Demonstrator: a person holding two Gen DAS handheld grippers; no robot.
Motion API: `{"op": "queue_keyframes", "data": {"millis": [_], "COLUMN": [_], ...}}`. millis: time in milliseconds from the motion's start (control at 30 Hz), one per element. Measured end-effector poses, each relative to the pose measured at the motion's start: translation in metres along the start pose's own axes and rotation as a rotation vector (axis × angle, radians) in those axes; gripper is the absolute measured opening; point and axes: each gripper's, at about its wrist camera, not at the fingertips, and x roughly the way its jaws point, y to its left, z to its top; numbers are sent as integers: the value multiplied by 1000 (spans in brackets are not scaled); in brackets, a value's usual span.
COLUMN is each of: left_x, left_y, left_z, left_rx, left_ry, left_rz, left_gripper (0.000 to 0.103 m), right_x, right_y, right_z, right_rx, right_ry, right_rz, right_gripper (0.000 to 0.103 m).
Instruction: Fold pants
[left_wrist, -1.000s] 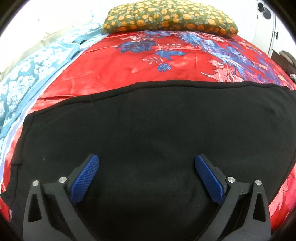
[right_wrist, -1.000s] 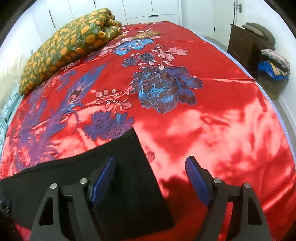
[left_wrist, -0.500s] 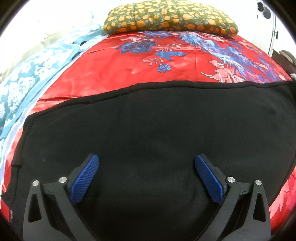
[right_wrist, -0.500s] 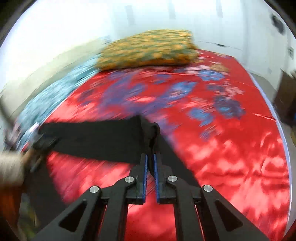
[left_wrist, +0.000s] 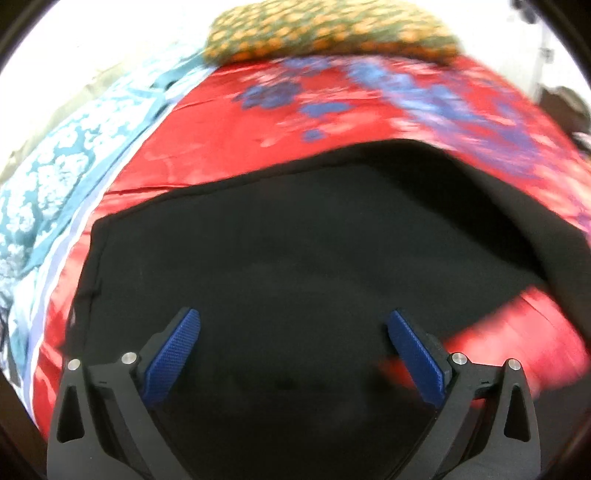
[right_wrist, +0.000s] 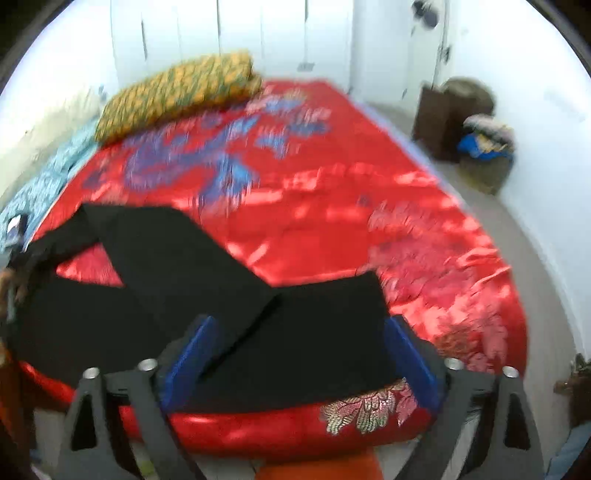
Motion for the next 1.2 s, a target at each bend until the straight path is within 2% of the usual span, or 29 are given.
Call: {"op": "queue_keyframes", "data": {"millis": [67, 133, 200, 267, 367, 433, 500, 567, 633, 900, 1200], "left_x": [-34, -59, -78, -85, -75, -68, -57, -46, -42, -39, -40], "left_y": [-9, -13, -19, -26, -33, -31, -27, -22, -17, -19, -21], "left_z": [-29, -55, -81, -103, -122, -126, -126, -127, -127, -130, -136], "left_rx": [13, -6, -32, -30, 44, 63, 47, 23, -6, 5, 19], "left_ry": [-6, -16, -34, -55, -41, -46, -29, 1, -2, -4, -28], "left_rz": [-59, -114, -153, -148, -122, -86, -81, -84, -107, -115, -91], "left_gripper": [102, 102, 102, 102, 102, 102, 102, 103, 103, 103, 103], "right_x": [-16, -20, -10, 3, 19, 35, 59, 76, 94, 92, 88], "right_y": [34, 69, 120, 162, 221, 255, 278, 288, 289, 274, 272], "right_z": [-1, -9, -22, -34, -49, -59, -68, -79, -87, -100, -99], "right_rx": [-33, -55, -73, -76, -125, -222, -314, -343, -322, -227, -244], "right_ry": [-82, -102, -80, -32, -13, 19, 61, 95, 134, 43, 37], "right_rz": [-43, -52, 26, 113, 200, 213, 193, 174, 172, 225, 241], "right_gripper": [103, 103, 103, 103, 103, 103, 103, 103, 103, 103, 103]}}
